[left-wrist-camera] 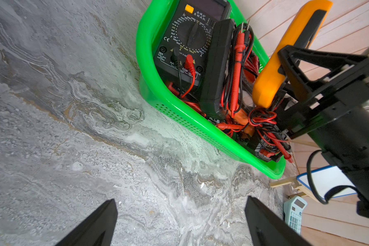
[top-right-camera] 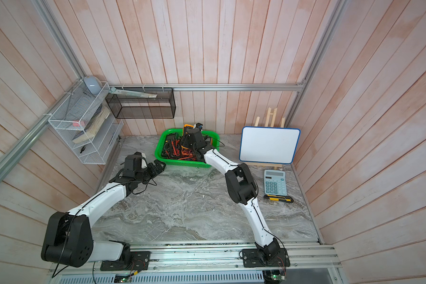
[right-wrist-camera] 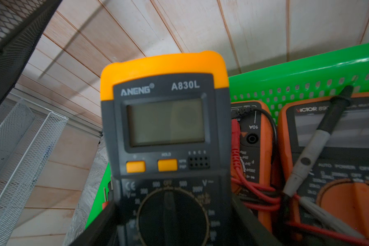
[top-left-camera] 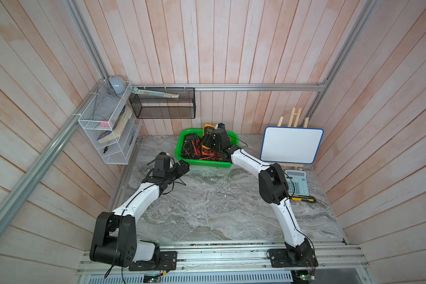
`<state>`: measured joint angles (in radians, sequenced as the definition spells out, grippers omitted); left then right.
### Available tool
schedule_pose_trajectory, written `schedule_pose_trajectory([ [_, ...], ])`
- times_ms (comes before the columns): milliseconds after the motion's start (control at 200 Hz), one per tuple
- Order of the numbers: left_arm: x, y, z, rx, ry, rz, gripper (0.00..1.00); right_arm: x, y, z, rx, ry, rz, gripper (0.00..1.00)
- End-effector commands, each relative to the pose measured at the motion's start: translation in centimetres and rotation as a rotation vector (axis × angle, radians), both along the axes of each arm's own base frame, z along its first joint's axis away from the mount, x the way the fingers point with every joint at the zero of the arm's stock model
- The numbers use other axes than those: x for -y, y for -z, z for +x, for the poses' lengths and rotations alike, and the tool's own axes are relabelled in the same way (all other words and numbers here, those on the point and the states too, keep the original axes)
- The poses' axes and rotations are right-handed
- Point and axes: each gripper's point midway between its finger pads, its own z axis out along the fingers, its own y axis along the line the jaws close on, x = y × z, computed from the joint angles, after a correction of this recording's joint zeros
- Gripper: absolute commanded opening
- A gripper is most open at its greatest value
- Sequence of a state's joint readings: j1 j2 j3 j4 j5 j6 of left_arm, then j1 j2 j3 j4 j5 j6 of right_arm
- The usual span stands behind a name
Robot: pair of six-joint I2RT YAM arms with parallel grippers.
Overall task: Put the multimeter into the basket
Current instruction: Place the multimeter in the basket.
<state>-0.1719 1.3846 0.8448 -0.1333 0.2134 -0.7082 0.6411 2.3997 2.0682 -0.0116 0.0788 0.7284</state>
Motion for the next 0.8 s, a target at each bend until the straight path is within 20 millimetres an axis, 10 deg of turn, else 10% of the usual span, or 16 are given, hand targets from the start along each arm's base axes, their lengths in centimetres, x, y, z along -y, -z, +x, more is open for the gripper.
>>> schedule_pose_trajectory([
  [0, -0.1, -0.6, -0.2, 0.021, -0.001, -0.015, 1.00, 0.5, -0.5, -1.0, -0.017, 0.006, -0.048, 0.72],
  [185, 0.0, -0.7, -0.2, 0.024, -0.002, -0.021, 1.00, 0.6, -1.0, -1.1, -0.017, 0.009, -0.067, 0.92],
  [795, -1.2, -4.9, -0.1, 0.117, -0.018, 0.061, 1.00, -0.2, -7.8, -3.8, 0.079, -0.074, -0.014, 0.98],
])
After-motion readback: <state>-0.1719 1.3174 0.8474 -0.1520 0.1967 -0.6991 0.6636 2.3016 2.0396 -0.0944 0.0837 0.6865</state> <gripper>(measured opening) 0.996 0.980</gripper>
